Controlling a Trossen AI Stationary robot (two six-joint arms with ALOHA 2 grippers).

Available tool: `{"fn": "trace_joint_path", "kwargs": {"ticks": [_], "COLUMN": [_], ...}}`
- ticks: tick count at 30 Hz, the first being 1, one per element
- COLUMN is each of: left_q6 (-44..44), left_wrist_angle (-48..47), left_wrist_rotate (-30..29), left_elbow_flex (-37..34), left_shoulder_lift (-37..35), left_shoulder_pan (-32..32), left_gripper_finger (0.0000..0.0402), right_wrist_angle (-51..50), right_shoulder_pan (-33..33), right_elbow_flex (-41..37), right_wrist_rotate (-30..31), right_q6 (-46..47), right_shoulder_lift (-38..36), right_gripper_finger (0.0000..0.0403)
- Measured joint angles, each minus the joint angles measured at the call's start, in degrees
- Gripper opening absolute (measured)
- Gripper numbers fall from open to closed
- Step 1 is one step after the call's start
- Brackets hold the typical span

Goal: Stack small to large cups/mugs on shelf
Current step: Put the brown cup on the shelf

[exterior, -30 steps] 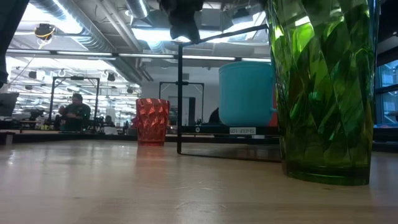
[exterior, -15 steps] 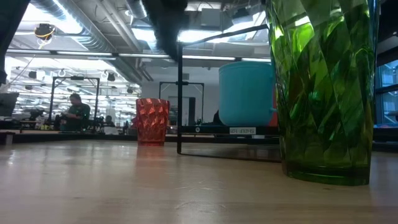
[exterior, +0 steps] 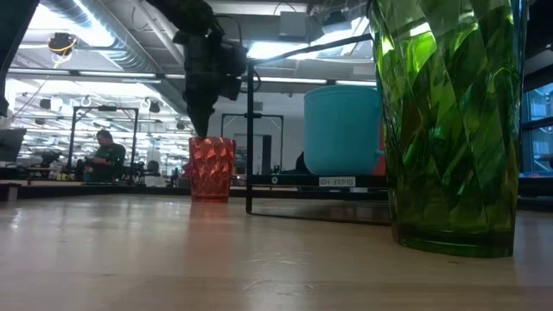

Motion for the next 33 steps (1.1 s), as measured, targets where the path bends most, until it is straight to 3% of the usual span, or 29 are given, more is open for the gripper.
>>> {"fn": "trace_joint_path", "kwargs": {"ticks": [8,17,33], "left_q6": [-1.08,-1.81,-1.01], "left_wrist_angle": [4.80,5.84,8.32], "left_wrist_rotate": [0.47,-6.97,-5.34], "left_elbow_flex": [-0.44,0.00,-5.52], "left_shoulder_lift": [-0.05,-0.07,0.37], "left_shoulder_pan": [-0.42,-1.06,-0.57], "left_gripper_finger": [0.0171,0.0171,0.0171], "right_wrist_angle": [-0.17,-0.80,-1.25], "right_shoulder_pan": [-1.77,-1.96,-3.22], "right_elbow_flex": [0.00,-0.02,-0.04], "right_wrist_rotate": [-0.42,-0.40,-0.42], "right_q6": [0.13,0.13,1.18], "right_shoulder_lift": [0.00,0.00,0.00], "right_gripper_finger": [0.0166,0.0166,0.0165]}}
